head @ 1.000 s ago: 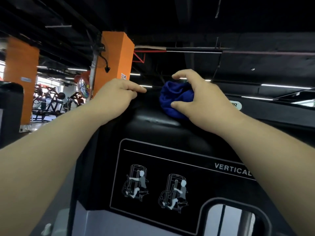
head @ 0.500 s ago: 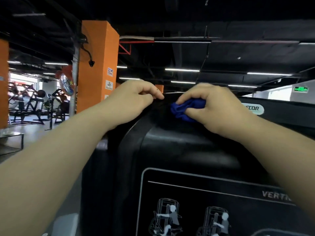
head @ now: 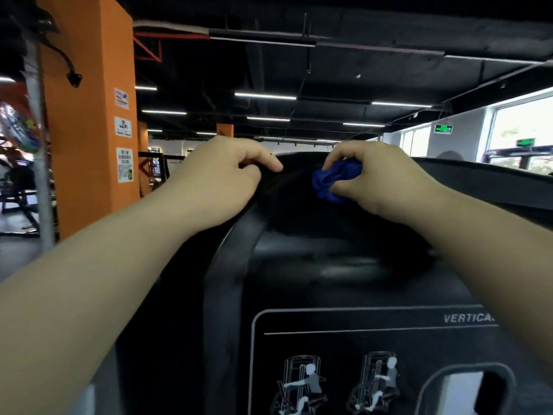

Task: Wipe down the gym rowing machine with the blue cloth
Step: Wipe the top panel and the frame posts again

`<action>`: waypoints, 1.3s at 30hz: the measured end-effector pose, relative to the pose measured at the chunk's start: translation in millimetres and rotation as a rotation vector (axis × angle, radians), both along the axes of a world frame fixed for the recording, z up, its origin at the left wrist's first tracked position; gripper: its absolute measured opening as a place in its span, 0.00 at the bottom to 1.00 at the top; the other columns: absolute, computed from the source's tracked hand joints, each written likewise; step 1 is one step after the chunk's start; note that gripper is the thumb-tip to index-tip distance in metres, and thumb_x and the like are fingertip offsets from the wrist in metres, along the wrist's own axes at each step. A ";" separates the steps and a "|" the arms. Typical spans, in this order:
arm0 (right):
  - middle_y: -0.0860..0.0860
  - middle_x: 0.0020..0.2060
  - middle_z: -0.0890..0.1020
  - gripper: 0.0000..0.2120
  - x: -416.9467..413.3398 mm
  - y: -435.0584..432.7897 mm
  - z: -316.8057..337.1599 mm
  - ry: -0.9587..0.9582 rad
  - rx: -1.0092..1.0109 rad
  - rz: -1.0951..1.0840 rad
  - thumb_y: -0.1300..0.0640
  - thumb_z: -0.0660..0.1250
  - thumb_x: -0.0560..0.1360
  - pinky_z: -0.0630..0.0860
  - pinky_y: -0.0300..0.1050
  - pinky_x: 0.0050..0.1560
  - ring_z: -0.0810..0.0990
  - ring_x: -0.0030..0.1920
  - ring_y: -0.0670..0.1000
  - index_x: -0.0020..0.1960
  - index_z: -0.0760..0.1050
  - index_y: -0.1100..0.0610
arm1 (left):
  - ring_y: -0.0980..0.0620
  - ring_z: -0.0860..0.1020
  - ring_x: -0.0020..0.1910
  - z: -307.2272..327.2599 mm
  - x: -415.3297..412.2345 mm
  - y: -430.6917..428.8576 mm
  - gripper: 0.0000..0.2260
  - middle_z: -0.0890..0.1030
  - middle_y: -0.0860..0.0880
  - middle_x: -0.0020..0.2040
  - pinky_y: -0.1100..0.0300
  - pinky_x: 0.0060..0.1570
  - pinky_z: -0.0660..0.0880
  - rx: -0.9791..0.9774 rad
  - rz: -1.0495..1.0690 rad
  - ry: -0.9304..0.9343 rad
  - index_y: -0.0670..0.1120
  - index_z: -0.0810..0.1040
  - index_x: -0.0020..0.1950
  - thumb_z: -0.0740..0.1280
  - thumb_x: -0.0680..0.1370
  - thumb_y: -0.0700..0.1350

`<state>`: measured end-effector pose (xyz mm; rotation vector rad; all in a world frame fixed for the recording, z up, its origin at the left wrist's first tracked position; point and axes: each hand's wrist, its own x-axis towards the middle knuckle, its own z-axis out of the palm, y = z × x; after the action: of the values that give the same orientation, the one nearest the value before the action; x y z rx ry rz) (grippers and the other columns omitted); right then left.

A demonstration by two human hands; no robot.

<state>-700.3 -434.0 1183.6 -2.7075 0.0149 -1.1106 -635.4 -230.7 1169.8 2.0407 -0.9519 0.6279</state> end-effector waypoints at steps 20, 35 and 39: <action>0.45 0.52 0.78 0.12 -3.4 -10.7 7.3 0.097 -0.122 0.129 0.55 0.74 0.71 0.71 0.41 0.58 0.76 0.54 0.47 0.51 0.80 0.40 | 0.58 0.63 0.62 11.6 0.0 -4.0 0.15 0.69 0.60 0.58 0.60 0.55 0.62 0.332 0.104 -0.202 0.60 0.73 0.57 0.55 0.74 0.54; 0.49 0.50 0.75 0.11 8.1 -64.1 18.0 0.138 -0.088 -0.042 0.59 0.71 0.72 0.72 0.44 0.55 0.76 0.50 0.51 0.50 0.82 0.45 | 0.50 0.67 0.57 31.0 4.4 -57.5 0.13 0.69 0.50 0.57 0.54 0.51 0.71 0.585 0.226 -0.481 0.52 0.68 0.57 0.62 0.77 0.57; 0.49 0.49 0.75 0.11 6.7 -66.8 15.5 0.122 -0.091 -0.163 0.60 0.69 0.72 0.71 0.41 0.52 0.75 0.50 0.51 0.46 0.80 0.44 | 0.48 0.67 0.62 28.9 7.1 -70.2 0.18 0.69 0.50 0.63 0.50 0.60 0.69 0.629 0.184 -0.561 0.53 0.71 0.65 0.62 0.77 0.57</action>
<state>-693.7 -500.7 1199.1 -2.8954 0.2126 -1.0088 -628.3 -300.9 1198.7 2.5835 -1.4276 1.1526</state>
